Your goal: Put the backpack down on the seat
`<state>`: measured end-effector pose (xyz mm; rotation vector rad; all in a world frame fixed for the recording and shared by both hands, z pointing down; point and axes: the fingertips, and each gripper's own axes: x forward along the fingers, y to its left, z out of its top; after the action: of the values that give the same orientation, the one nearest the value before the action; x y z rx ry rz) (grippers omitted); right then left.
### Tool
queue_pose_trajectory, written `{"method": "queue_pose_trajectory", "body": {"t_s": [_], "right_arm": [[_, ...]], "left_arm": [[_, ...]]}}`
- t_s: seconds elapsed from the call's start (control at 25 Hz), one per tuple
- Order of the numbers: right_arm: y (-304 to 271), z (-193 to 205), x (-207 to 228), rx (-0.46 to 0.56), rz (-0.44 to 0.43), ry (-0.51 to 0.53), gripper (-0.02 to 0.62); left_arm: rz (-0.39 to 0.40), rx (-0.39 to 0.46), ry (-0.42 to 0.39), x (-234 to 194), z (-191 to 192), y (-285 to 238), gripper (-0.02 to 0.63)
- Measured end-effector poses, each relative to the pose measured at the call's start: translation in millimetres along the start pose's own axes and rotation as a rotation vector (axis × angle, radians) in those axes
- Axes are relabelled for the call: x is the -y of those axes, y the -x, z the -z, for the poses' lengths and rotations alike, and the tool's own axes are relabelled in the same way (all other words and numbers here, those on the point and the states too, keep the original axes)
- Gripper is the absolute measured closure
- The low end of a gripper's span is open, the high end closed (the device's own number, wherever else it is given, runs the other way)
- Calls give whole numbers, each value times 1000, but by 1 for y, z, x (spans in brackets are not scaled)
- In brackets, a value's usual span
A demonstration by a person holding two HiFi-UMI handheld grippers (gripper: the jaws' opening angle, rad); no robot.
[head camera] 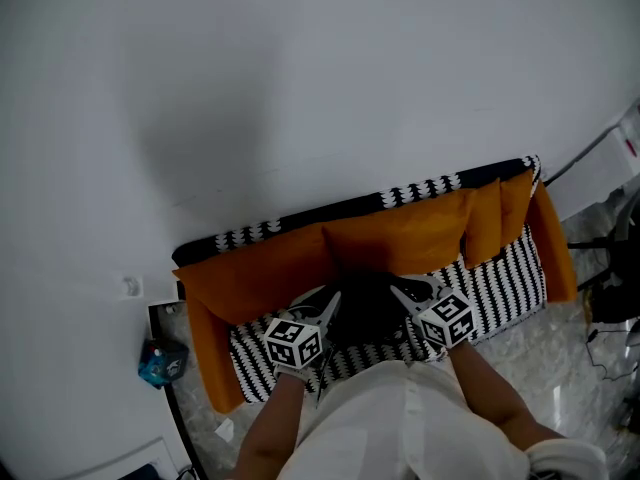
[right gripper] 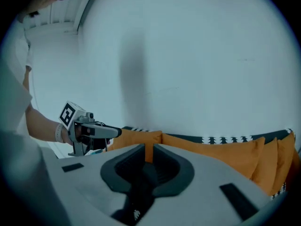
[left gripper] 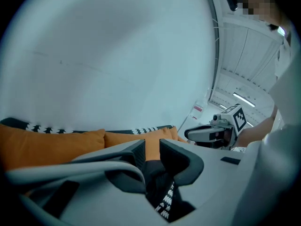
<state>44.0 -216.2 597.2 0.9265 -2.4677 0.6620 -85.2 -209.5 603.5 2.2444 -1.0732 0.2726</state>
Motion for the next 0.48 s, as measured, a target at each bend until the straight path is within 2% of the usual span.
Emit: {"method": "queue_pose_trajectory", "body": {"t_s": [0.24,0.48], "right_arm": [[16,-37,-3,119,-11,6,572],[24,-50,-7,156,-5,47,577]], "left_arm": [[31,85,-58,19,-37,3,546],[50,129,-60,27,-55,6,557]]}}
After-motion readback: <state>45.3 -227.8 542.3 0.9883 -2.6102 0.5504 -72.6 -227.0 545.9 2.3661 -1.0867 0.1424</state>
